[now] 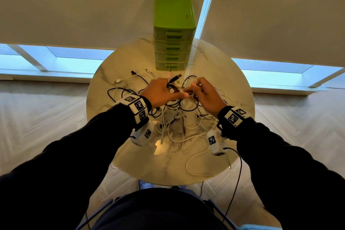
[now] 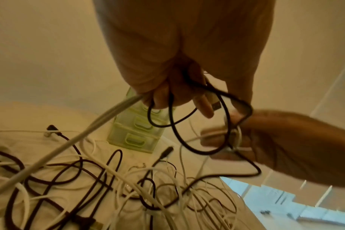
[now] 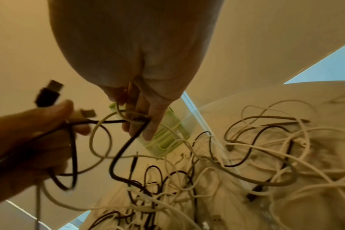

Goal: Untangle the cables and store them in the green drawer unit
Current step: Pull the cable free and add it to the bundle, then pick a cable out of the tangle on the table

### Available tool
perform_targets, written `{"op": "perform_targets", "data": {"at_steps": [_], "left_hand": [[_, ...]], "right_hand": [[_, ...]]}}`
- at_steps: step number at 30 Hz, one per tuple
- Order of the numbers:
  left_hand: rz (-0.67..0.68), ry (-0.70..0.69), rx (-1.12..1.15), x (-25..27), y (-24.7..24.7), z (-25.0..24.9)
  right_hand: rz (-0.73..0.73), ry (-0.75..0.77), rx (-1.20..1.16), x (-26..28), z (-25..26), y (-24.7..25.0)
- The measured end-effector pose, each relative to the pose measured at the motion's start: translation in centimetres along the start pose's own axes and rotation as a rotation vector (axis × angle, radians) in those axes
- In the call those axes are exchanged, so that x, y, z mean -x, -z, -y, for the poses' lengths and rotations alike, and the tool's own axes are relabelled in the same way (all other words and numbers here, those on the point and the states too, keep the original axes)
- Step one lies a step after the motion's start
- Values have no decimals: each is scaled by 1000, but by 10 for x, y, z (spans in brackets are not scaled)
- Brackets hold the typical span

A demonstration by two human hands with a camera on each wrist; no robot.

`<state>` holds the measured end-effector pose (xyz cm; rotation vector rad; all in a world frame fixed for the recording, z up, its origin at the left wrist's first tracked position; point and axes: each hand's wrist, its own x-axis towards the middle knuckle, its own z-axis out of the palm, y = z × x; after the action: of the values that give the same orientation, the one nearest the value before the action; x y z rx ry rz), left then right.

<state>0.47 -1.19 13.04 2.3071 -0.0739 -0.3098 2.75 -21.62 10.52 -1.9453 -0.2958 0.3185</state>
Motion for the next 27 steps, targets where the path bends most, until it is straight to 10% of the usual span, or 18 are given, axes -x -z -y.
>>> {"op": "perform_targets", "data": {"at_steps": [11, 27], "left_hand": [[142, -1, -168, 1, -16, 2], [-302, 109, 48, -15, 6, 8]], "right_hand": [[-10, -36, -148, -2, 5, -5], [57, -25, 359, -13, -21, 24]]}}
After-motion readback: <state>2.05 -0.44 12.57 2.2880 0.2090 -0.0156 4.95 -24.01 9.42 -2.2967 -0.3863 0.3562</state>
